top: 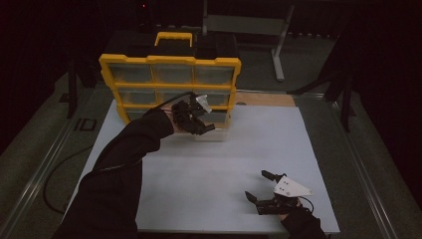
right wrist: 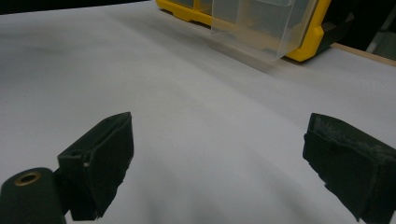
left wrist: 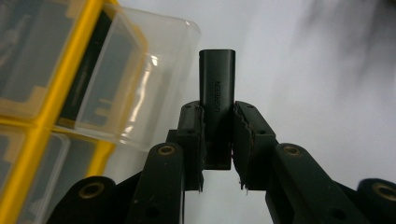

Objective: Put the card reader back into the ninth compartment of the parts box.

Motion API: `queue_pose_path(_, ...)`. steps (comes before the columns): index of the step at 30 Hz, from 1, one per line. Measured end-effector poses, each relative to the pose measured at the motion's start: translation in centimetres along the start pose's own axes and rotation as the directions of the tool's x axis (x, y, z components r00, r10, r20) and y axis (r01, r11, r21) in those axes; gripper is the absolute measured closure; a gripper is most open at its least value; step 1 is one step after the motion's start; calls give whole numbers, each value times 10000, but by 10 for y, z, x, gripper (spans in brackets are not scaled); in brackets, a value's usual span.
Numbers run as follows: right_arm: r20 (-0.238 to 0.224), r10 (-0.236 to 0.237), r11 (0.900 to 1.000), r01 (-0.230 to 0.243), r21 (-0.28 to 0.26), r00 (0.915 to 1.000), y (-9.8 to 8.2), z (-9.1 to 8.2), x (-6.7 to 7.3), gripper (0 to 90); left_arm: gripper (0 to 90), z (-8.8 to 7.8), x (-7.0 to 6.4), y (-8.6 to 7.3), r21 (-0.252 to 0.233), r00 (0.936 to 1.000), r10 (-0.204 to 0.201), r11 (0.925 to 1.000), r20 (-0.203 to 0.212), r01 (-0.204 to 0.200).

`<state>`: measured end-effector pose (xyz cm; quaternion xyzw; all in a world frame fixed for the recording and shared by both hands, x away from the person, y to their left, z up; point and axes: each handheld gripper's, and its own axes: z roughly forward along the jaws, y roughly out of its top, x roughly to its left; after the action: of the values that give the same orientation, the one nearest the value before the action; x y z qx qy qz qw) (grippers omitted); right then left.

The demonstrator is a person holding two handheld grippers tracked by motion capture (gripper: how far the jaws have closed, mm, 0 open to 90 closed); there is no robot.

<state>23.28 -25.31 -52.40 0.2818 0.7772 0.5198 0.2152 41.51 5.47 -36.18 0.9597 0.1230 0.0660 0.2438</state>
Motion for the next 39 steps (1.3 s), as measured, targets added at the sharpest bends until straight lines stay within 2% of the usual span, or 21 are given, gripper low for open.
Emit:
queue_pose_path(12, 2, -15, 10000, 15, -17, 10000, 0, 0, 0, 91, 744, -1, 12, 6, -221, 9983, -416, 9989, -399, 408)
queue_pose_path(14, -8, -43, 10000, 43, -33, 10000, 0, 0, 0, 91, 745, 1, 14, 4, -131, 9967, -577, 9983, -568, 570)
queue_pose_path(19, -28, -68, 10000, 68, -30, 10000, 0, 1, 0, 91, 745, 2, 20, 3, -379, 9933, -878, 9956, -749, 852)
queue_pose_path(21, -31, -46, 10000, 46, -6, 10000, 0, 0, 1, 91, 744, 4, 21, 4, -481, 9907, -962, 9946, -965, 919)
queue_pose_path(25, -69, -39, 10000, 39, -35, 10000, 0, 0, 1, 91, 744, 10, 23, 6, -825, 9881, -1122, 9912, -1054, 1038)
queue_pose_path(32, -93, -54, 10000, 54, -58, 9999, 1, -1, 1, 91, 744, 25, 26, 4, -788, 9879, -1240, 9900, -936, 1168)
queue_pose_path(39, -83, -61, 10000, 60, -60, 9999, 1, 0, 1, 91, 744, 35, 33, 1, -828, 9810, -1513, 9864, -1216, 1419)
